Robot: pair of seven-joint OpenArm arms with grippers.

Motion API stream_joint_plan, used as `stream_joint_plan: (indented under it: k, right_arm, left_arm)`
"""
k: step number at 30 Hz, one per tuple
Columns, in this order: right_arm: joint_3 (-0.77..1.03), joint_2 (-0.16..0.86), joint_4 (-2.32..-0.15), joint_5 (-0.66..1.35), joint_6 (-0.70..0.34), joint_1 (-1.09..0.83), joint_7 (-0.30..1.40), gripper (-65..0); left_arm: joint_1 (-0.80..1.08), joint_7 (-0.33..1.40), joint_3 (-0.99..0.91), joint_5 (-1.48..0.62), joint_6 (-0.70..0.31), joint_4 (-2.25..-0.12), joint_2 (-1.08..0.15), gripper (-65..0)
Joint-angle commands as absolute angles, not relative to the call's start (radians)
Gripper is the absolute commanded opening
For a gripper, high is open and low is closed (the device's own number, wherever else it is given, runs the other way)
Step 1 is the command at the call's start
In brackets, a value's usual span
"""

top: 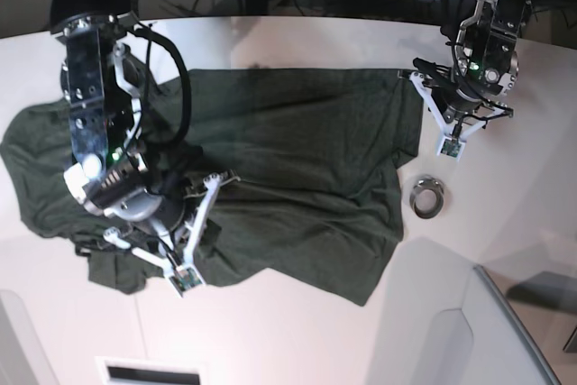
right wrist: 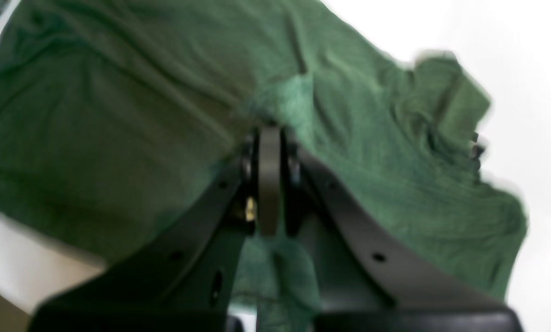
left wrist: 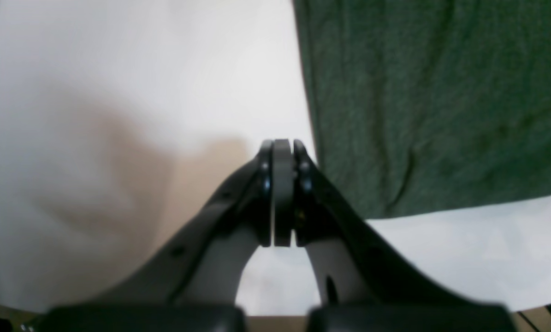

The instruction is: Layout the t-shirt on the table in an organized manner, then fold the t-shirt properly

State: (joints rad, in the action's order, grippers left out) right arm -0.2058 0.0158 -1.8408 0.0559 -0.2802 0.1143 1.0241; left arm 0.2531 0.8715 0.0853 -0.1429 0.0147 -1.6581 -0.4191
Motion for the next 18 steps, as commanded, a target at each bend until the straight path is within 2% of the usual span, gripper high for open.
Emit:
stream_joint_plan:
  k: [1, 8, 10, 18]
  right_arm:
    - [-0.226, 0.007, -1.819, 0.059, -0.278, 0.162, 1.003, -64.2]
    - [-0.265, -0.033, -1.385, 0.059, -0.278, 0.355, 0.799, -63.9]
    - [-0.265, -0.033, -1.320, 0.062, -0.278, 0.395, 0.754, -64.1]
    - [-0.266, -0.070, -1.392, 0.062, -0.278, 0.496, 0.734, -64.2]
  left_arm:
    - [0.248, 0.858, 0.081, -0.139, 0.018, -1.672, -0.432, -65.0]
    - [0.248, 0.862, 0.088, -0.139, 0.018, -1.672, -0.430, -65.0]
    - [0.248, 0.862, 0.088, -0.139, 0.018, -1.670, -0.430, -65.0]
    - [0.249, 0.862, 0.090, -0.139, 0.018, -1.623, -0.429, -65.0]
